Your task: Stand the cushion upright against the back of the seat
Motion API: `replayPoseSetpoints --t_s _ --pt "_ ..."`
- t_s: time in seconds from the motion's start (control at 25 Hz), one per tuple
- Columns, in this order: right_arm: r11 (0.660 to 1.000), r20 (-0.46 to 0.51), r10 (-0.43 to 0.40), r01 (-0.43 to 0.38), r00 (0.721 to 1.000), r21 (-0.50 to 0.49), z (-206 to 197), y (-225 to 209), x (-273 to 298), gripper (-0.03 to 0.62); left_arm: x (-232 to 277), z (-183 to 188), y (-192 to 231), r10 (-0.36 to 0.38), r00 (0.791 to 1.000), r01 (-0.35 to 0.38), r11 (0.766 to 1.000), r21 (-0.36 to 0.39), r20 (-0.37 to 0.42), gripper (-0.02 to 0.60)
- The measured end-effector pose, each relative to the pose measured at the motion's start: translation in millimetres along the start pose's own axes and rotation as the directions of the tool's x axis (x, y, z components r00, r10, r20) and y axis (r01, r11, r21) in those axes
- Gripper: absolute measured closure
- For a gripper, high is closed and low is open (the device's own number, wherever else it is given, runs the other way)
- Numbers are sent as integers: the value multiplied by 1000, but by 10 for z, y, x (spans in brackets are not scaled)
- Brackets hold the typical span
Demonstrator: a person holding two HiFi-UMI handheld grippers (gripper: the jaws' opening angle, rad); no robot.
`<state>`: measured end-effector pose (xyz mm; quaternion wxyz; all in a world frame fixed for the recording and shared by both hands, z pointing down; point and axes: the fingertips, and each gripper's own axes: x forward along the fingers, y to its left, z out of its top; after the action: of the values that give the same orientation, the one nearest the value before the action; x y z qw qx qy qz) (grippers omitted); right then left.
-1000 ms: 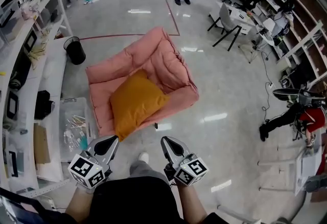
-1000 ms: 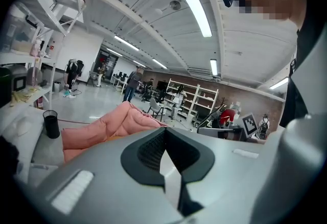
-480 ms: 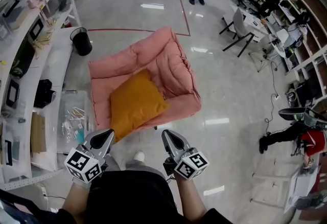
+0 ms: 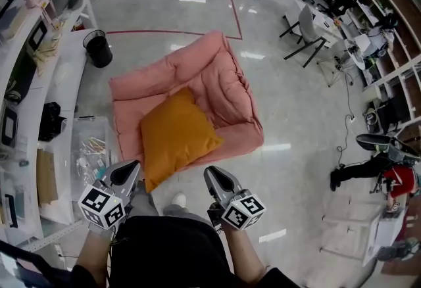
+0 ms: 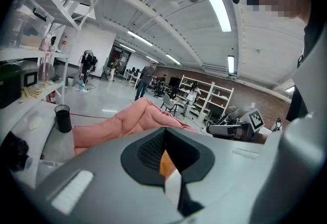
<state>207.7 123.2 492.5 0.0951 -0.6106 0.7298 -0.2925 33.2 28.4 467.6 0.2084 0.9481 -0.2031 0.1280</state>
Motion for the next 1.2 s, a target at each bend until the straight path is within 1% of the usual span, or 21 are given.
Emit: replayPoseSetpoints --t_s 0.04,0.24,0.32,0.36,0.4,0.48,0.6,0.76,0.96,1.04,1.12,1.2 --pt "1000 -4 -18 18 1000 12 -21 -9 58 537 28 18 83 -9 1000 9 1000 3 -7 563" --pt "987 -33 -127 129 991 93 -153 -122 337 461 211 114 459 -68 997 67 998 -10 -39 563" --pt "975 -47 -181 185 982 121 -231 -190 450 435 282 140 600 -95 994 94 995 -14 -54 561" --pt "968 -58 -208 214 976 132 -283 -222 509 418 311 146 676 -107 992 107 994 -17 -63 550" --pt "960 -71 -234 242 970 143 -340 -253 566 397 336 149 754 -120 990 119 993 -21 -72 537" --pt "938 -95 -288 301 953 172 -459 -327 662 363 383 157 907 -146 985 144 989 -29 -87 529" --pt "892 -134 -370 392 919 224 -655 -449 763 313 451 176 1131 -183 977 181 983 -33 -111 528" --pt "819 -187 -476 511 859 262 -917 -614 834 251 519 190 1403 -223 964 219 975 -45 -141 528" --pt "716 -246 -549 601 799 354 -1247 -821 865 203 522 147 1592 -274 942 269 962 -56 -192 528" --pt "684 -257 -562 616 786 390 -1343 -906 899 197 542 102 1662 -282 935 274 959 -70 -213 528" --pt "661 -258 -559 612 788 435 -1404 -939 970 197 562 48 1704 -288 929 276 958 -82 -233 528" --pt "645 -262 -554 606 790 465 -1479 -960 1040 195 585 0 1702 -297 920 284 955 -85 -255 529"
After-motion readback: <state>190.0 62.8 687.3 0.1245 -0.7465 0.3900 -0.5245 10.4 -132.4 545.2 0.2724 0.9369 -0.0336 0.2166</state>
